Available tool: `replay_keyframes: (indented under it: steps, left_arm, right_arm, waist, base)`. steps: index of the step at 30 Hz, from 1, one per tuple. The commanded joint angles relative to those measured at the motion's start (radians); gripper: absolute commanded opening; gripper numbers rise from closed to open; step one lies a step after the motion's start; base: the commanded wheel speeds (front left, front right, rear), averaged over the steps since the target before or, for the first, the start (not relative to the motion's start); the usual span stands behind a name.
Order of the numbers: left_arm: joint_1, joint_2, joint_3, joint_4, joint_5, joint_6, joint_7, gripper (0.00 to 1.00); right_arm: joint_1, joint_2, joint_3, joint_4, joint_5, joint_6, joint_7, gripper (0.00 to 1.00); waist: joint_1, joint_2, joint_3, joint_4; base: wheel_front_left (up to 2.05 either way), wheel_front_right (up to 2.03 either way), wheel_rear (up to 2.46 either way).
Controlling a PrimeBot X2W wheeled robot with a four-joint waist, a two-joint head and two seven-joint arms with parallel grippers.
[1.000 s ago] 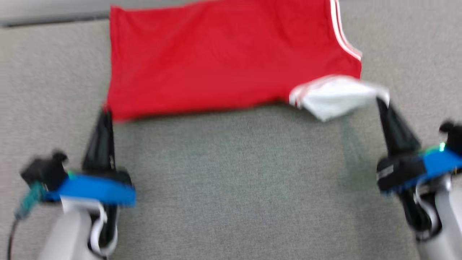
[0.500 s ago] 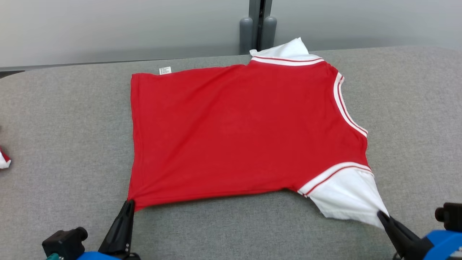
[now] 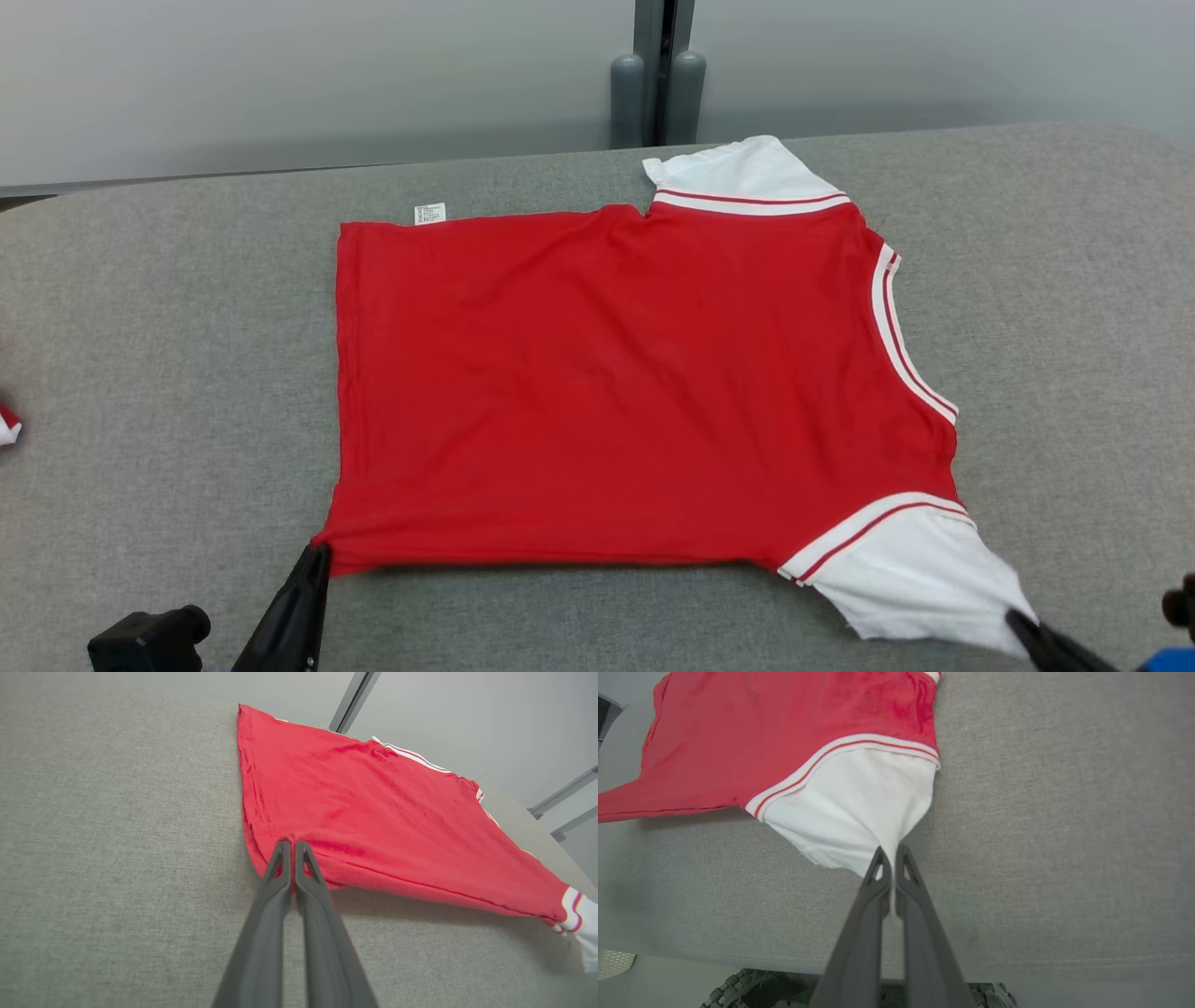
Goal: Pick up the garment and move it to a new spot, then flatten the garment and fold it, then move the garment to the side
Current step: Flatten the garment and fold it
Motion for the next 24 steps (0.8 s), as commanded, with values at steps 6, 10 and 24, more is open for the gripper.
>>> replay_keyframes:
  steps: [6, 10, 24]
  left_arm:
    - [-0.067, -0.012, -0.015, -0.06, 0.009, -0.003, 0.005, 0.0]
    - [-0.152, -0.026, -0.036, -0.05, 0.015, -0.015, 0.017, 0.0]
    - [-0.399, -0.086, -0.055, 0.191, 0.034, -0.039, -0.024, 0.0]
  right_arm:
    - [-0.17, 0.0, 0.046, -0.001, -0.083, 0.0, -0.017, 0.0]
    - [-0.292, -0.006, 0.09, 0.037, -0.118, 0.0, 0.021, 0.0]
    - [-0.661, -0.101, 0.132, 0.24, -0.094, 0.0, -0.042, 0.0]
  waist:
    - [0.0, -0.0001, 0.028, 0.009]
    - [0.0, -0.0001, 0.056, 0.018]
    - [0.0, -0.0001, 0.141, 0.044]
  base:
    - [0.0, 0.0, 0.0]
    - [0.0, 0.0, 0.0]
    - [0.0, 0.0, 0.0]
